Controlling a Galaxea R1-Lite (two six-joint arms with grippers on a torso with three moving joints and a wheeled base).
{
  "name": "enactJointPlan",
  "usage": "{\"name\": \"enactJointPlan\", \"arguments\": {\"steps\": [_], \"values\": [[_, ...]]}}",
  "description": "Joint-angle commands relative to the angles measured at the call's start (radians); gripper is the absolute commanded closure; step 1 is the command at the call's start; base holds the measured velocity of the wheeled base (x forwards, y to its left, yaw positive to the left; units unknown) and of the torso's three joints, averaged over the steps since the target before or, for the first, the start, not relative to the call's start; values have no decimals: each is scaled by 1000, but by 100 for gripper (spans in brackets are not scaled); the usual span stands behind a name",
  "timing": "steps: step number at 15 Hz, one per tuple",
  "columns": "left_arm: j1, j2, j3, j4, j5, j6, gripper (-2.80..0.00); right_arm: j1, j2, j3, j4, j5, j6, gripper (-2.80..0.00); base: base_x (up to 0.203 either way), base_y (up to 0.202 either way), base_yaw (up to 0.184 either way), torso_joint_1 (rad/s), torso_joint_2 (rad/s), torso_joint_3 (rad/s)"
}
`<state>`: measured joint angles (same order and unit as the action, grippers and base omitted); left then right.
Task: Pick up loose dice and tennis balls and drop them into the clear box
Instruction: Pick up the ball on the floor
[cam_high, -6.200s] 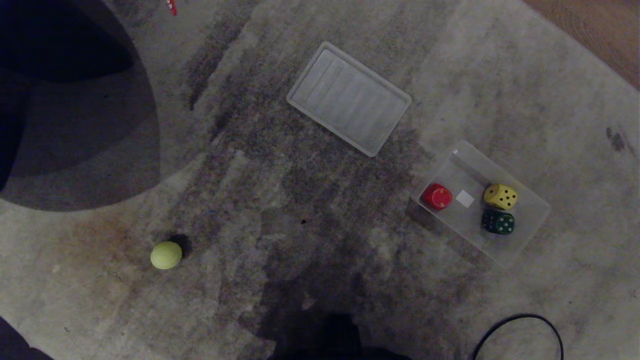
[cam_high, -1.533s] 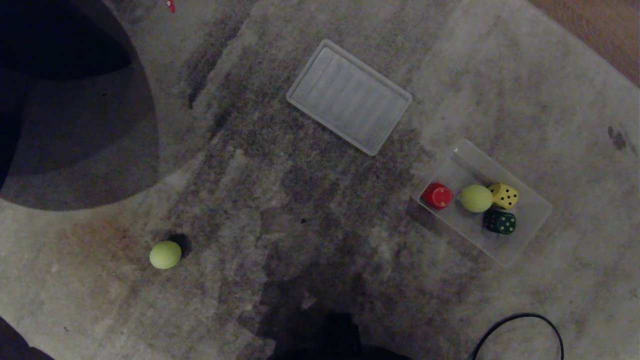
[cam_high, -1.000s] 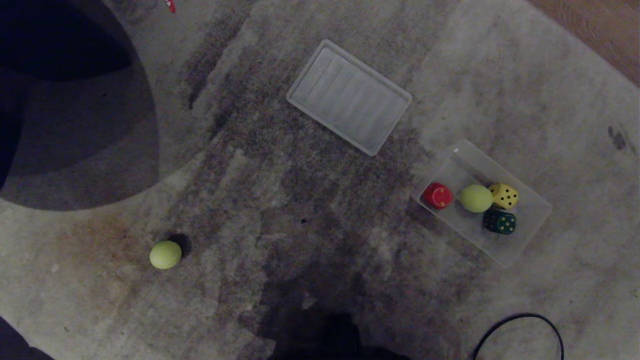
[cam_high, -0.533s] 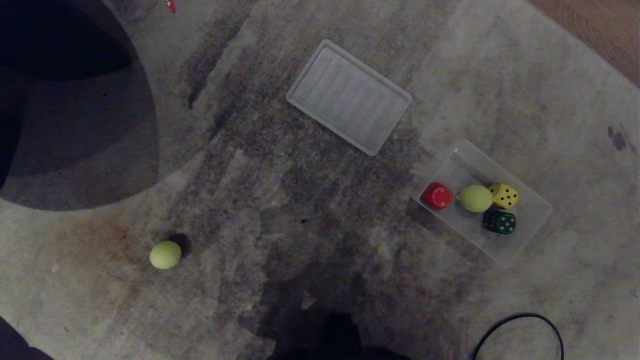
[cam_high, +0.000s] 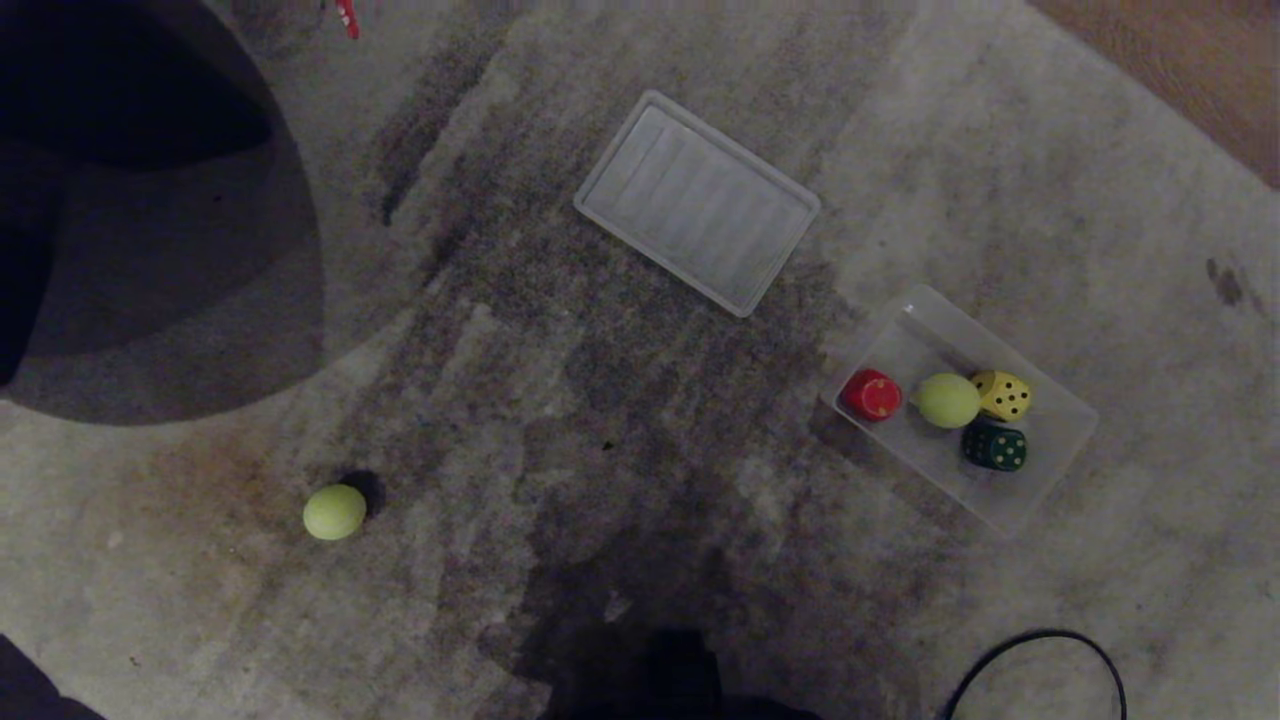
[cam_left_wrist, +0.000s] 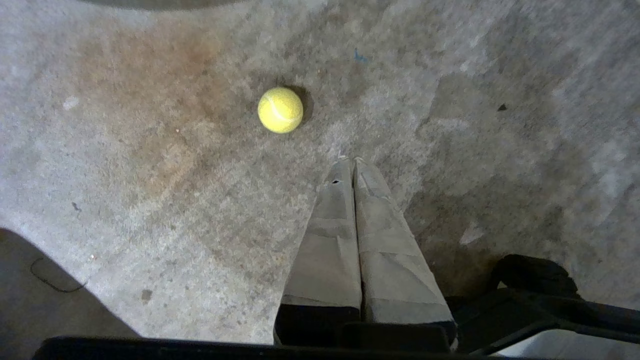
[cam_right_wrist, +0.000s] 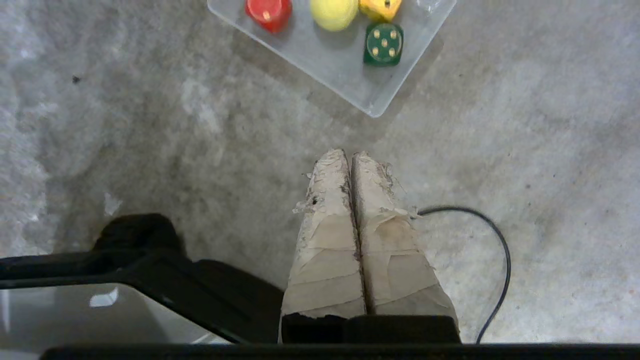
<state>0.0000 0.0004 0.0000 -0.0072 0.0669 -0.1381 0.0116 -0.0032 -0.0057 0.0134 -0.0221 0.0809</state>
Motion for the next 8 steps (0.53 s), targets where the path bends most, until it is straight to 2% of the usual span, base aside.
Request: {"name": "enactJointPlan", "arguments": {"steps": [1, 8], "values": [[0, 1, 2, 0, 1, -2, 0, 2, 3, 0, 0, 1, 0, 0, 0, 0, 0, 4, 0, 163], [0, 1, 2, 0, 1, -8, 0, 1, 3, 0, 0, -1, 0, 0, 0, 0, 0, 3, 3, 200]]}}
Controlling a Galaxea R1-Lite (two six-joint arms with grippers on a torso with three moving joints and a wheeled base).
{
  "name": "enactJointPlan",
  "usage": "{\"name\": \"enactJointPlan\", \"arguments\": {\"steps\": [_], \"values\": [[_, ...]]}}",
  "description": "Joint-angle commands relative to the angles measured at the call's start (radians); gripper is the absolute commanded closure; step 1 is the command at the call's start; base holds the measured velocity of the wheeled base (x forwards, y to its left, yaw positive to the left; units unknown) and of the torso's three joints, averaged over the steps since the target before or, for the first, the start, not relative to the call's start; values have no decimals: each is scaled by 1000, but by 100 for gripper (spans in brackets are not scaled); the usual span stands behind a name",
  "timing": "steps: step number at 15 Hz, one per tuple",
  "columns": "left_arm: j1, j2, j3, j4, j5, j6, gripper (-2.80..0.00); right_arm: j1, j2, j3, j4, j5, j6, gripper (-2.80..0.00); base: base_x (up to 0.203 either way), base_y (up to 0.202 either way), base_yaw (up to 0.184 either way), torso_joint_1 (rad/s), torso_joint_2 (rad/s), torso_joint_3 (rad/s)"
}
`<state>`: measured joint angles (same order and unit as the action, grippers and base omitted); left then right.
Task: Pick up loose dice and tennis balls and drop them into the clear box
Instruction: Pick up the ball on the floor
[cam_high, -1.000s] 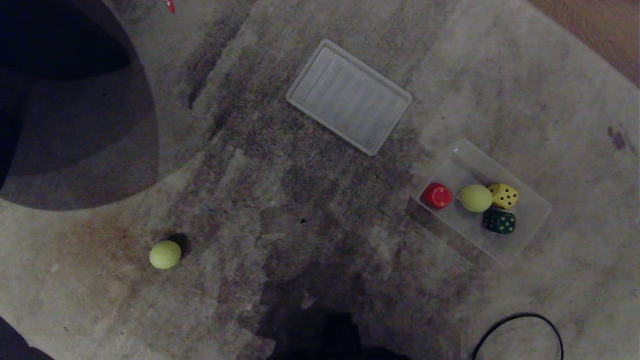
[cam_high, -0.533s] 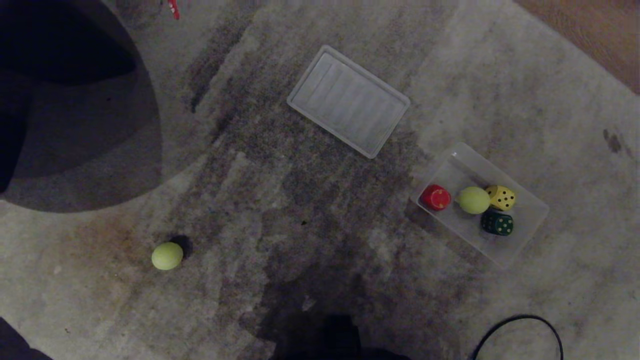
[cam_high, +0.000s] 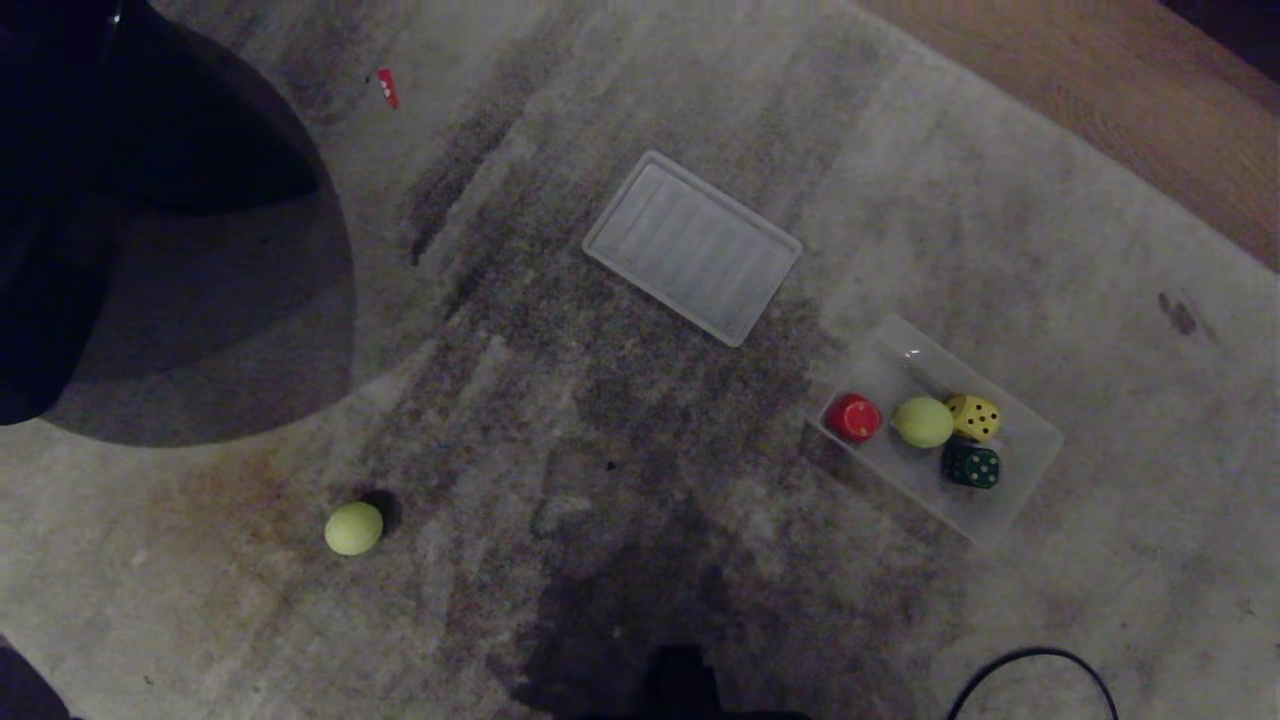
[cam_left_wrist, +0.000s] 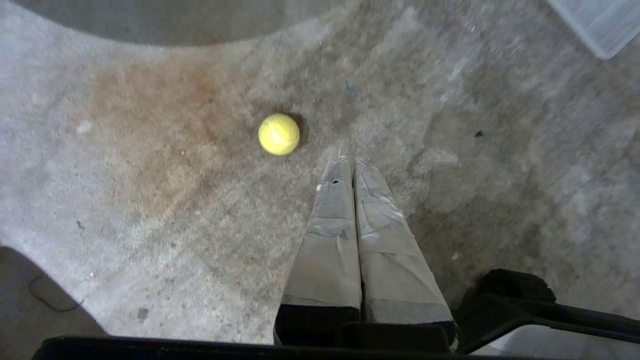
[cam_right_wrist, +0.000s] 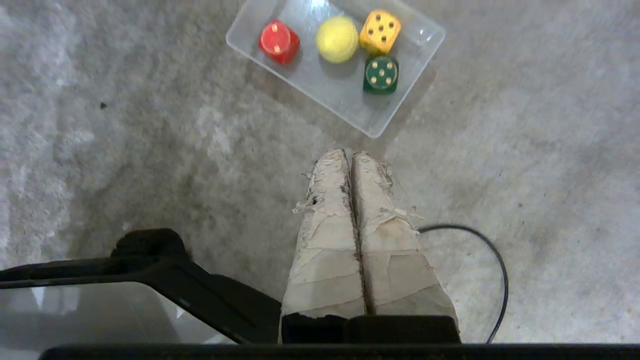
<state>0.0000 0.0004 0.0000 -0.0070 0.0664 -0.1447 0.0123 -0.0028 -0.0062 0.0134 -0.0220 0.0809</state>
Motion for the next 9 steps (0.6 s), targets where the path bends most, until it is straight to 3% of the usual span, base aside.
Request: {"name": "enactJointPlan", "arguments": {"steps": [1, 9], "values": [[0, 1, 2, -1, 1, -3, 0, 0, 3, 0, 0, -1, 0, 0, 0, 0, 0, 2, 6, 198], [0, 1, 2, -1, 1, -1, 0, 0, 3, 0, 0, -1, 0, 0, 0, 0, 0, 2, 2, 203]]}}
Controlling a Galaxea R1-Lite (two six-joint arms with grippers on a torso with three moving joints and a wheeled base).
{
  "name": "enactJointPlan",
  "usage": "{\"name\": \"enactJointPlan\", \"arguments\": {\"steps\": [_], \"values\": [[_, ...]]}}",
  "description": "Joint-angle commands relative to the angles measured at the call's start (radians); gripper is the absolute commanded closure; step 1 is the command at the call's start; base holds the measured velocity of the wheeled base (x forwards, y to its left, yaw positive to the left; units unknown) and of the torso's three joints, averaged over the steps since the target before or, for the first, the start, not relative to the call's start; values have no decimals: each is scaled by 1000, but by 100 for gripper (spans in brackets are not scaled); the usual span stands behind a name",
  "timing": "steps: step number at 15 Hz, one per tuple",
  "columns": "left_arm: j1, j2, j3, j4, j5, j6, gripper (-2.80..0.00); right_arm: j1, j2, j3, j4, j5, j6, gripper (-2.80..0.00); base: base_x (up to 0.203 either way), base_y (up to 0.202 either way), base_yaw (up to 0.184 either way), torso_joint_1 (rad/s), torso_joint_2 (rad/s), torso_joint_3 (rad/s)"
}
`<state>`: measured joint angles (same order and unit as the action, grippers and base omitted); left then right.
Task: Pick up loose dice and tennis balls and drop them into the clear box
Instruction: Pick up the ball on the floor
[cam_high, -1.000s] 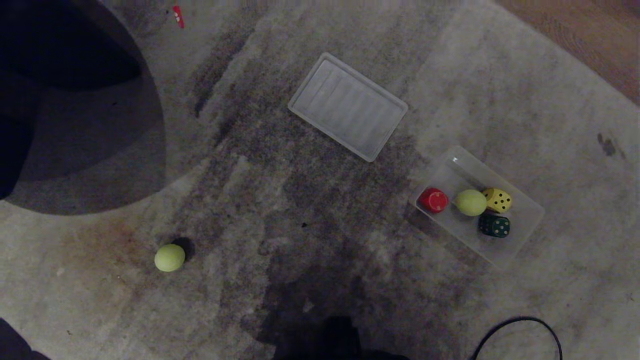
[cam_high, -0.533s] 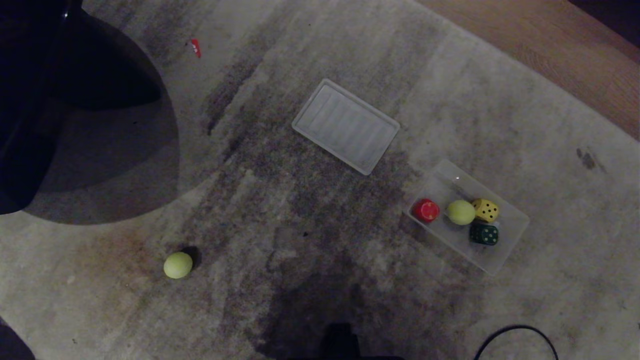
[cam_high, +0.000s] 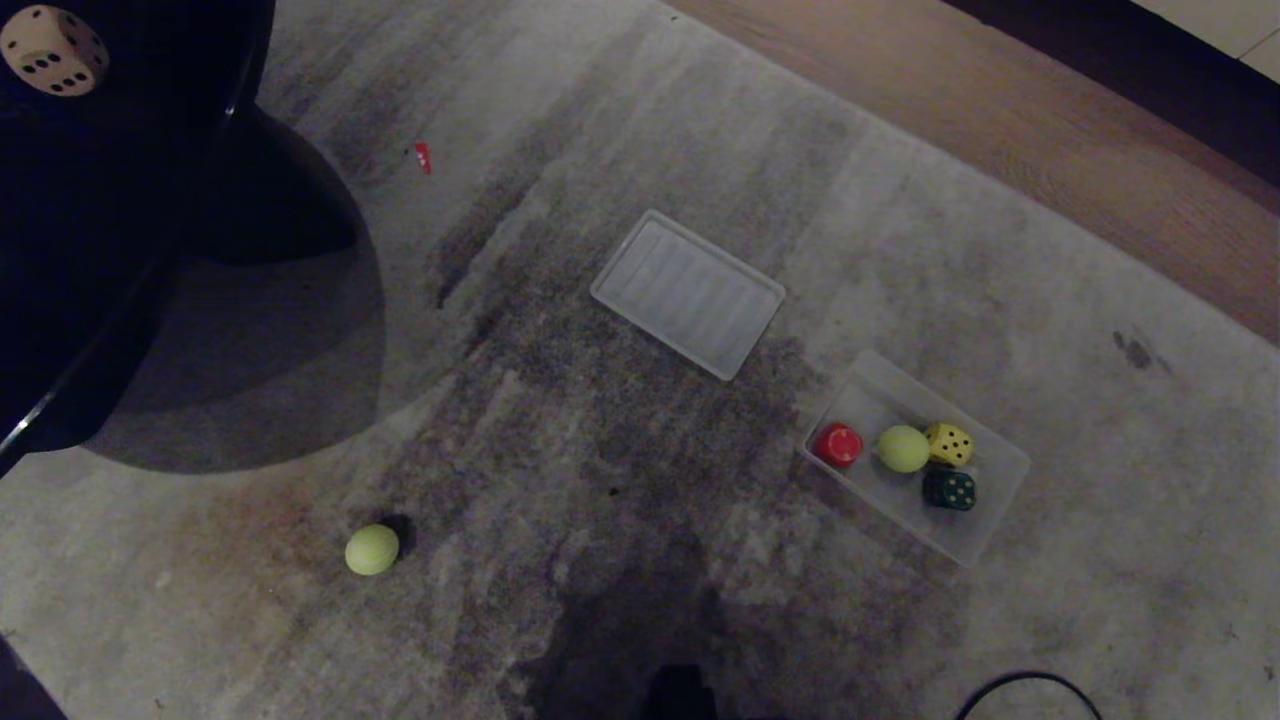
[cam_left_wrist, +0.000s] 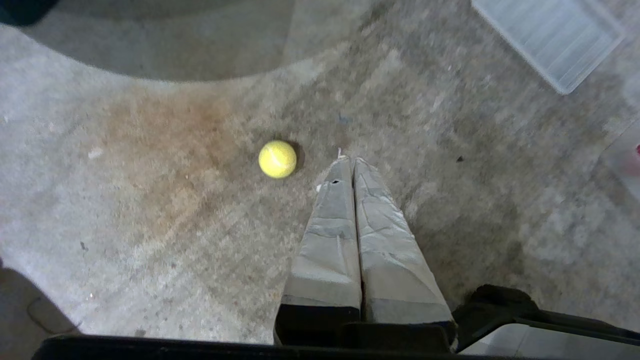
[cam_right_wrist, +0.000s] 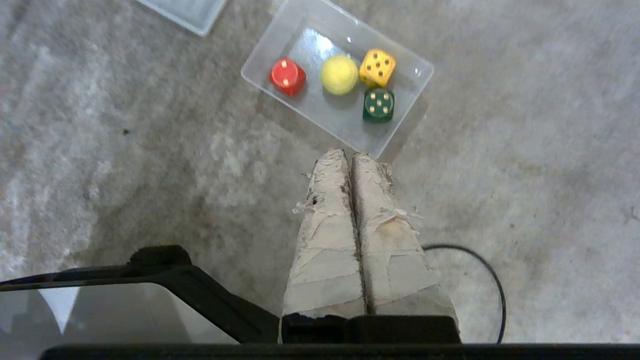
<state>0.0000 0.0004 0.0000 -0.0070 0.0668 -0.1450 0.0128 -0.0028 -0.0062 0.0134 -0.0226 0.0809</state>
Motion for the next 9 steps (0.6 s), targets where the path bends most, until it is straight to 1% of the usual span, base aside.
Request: {"name": "enactJointPlan", "arguments": {"steps": [1, 9], "values": [[0, 1, 2, -1, 1, -1, 0, 0, 3, 0, 0, 0, 0, 0, 0, 0, 0, 2, 3, 203], [0, 1, 2, -1, 1, 1, 0, 0, 3, 0, 0, 1, 0, 0, 0, 0, 0, 4, 4, 202]]}}
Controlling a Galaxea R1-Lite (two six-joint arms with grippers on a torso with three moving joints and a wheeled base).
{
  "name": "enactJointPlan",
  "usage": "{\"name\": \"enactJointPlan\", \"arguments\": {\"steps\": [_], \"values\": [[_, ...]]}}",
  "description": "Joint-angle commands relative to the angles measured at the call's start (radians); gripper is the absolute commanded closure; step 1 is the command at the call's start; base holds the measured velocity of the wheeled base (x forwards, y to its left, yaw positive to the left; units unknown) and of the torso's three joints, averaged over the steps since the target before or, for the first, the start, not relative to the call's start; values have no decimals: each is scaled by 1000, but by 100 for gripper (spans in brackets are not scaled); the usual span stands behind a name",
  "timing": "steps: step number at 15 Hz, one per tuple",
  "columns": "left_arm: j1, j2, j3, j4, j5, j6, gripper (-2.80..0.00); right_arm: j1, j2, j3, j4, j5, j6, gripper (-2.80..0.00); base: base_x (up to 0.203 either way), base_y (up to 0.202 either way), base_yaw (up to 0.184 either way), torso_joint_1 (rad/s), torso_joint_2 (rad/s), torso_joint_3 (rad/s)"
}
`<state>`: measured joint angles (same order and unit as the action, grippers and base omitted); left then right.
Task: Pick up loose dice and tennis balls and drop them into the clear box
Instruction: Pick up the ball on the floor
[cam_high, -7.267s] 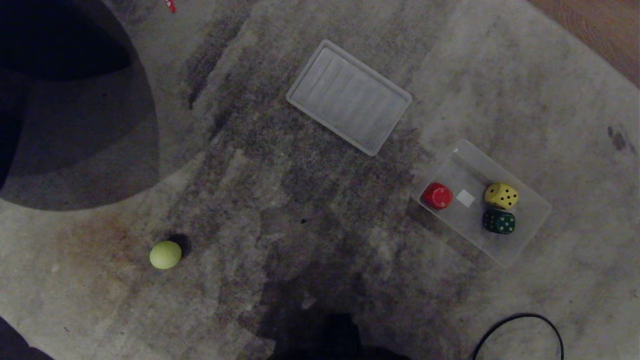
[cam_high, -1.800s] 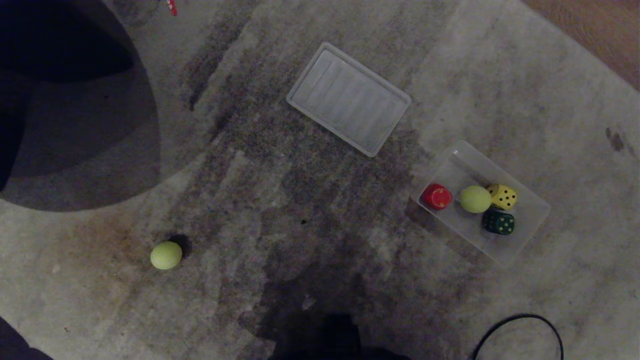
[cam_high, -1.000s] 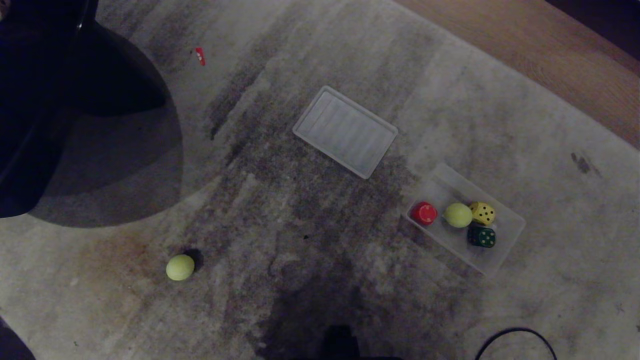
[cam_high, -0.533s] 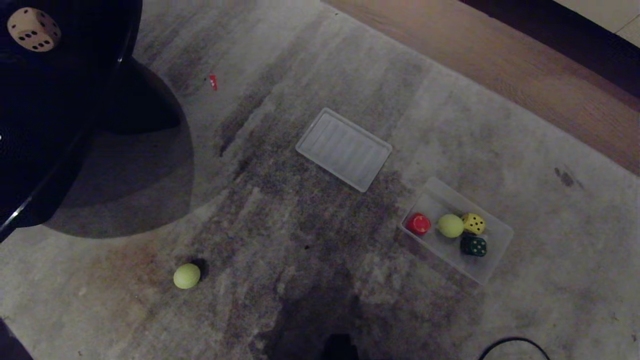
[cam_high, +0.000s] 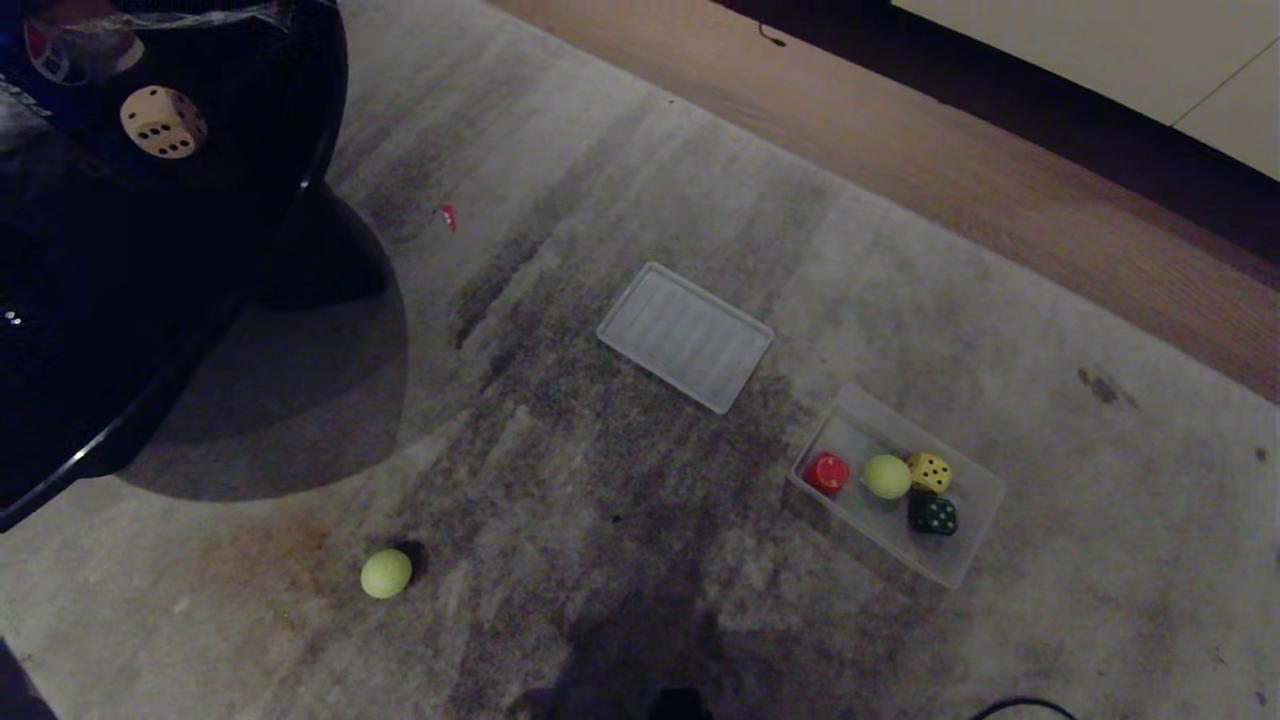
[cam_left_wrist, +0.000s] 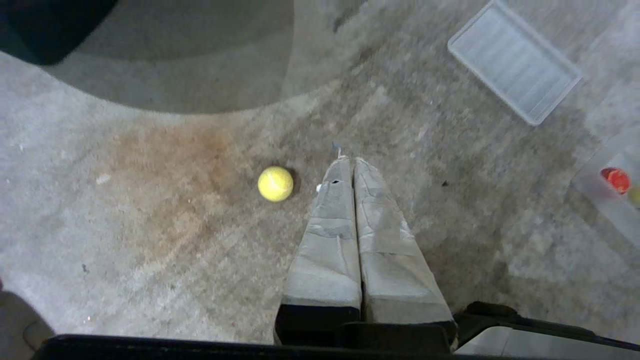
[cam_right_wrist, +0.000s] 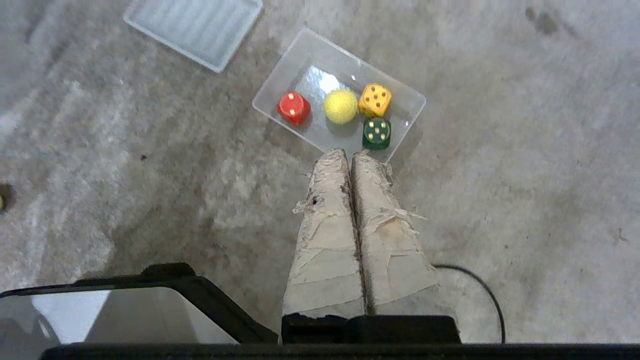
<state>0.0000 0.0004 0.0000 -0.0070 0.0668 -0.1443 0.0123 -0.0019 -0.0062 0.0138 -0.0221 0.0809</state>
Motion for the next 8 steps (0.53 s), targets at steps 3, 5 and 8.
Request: {"name": "enactJointPlan", "arguments": {"steps": [3, 5, 8], "values": [[0, 1, 2, -1, 1, 0, 0, 0, 2, 0, 0, -1, 0, 0, 0, 0, 0, 2, 4, 201], [0, 1, 2, -1, 1, 0, 0, 0, 2, 0, 0, -1, 0, 0, 0, 0, 0, 6, 4, 202], [0, 1, 2, -1, 1, 0, 0, 1, 2, 0, 0, -1, 0, 0, 0, 0, 0, 1, 0, 205]]}}
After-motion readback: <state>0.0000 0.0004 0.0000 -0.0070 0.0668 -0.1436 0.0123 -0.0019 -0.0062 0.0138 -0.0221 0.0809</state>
